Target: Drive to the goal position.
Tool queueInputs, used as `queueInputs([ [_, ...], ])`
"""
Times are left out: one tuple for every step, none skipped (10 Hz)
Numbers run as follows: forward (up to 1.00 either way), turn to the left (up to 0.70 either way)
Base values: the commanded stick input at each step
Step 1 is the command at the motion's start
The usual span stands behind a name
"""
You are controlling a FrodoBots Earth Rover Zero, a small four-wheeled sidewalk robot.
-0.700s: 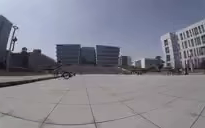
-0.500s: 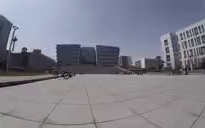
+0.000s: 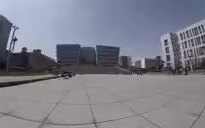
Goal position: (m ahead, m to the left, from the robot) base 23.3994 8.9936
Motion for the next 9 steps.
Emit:
queueInputs([
  [0.45, 0.00],
  [0.45, 0.00],
  [0.45, 0.00],
  [0.45, 0.00],
  [0.45, 0.00],
  [0.45, 0.00],
  [0.45, 0.00],
  [0.45, 0.00],
  [0.45, 0.00],
])
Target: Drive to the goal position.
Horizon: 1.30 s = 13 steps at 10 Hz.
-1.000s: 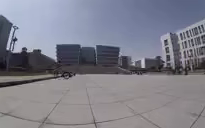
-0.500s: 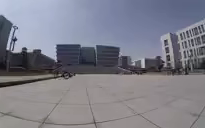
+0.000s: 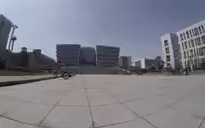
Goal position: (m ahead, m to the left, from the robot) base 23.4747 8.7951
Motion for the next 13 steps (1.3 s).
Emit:
queueInputs([
  [0.45, 0.00],
  [0.45, 0.00],
  [0.45, 0.00],
  [0.45, 0.00],
  [0.45, 0.00],
  [0.50, 0.00],
  [0.60, 0.00],
  [0.59, 0.00],
  [0.47, 0.00],
  [0.52, 0.00],
  [0.70, 0.00],
  [0.70, 0.00],
  [0.70, 0.00],
])
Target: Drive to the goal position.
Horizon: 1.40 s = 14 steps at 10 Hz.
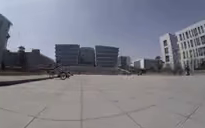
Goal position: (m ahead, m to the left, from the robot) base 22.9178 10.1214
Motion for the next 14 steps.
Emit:
queueInputs([
  [0.70, 0.00],
  [0.70, 0.00],
  [0.70, 0.00],
  [0.70, 0.00],
  [0.70, 0.00],
  [0.70, 0.00],
  [0.70, 0.00],
  [0.70, 0.00],
  [0.70, 0.00],
  [0.70, 0.00],
  [0.70, 0.00],
  [0.70, 0.00],
  [0.70, 0.00],
  [0.70, 0.00],
])
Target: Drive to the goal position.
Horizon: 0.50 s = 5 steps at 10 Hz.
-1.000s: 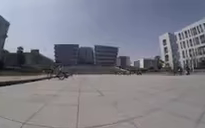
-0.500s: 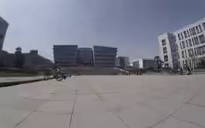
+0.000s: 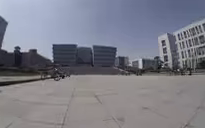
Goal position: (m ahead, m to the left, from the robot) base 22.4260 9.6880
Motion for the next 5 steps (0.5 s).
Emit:
queueInputs([
  [0.70, 0.00],
  [0.70, 0.00],
  [0.70, 0.00],
  [0.70, 0.00],
  [0.70, 0.00],
])
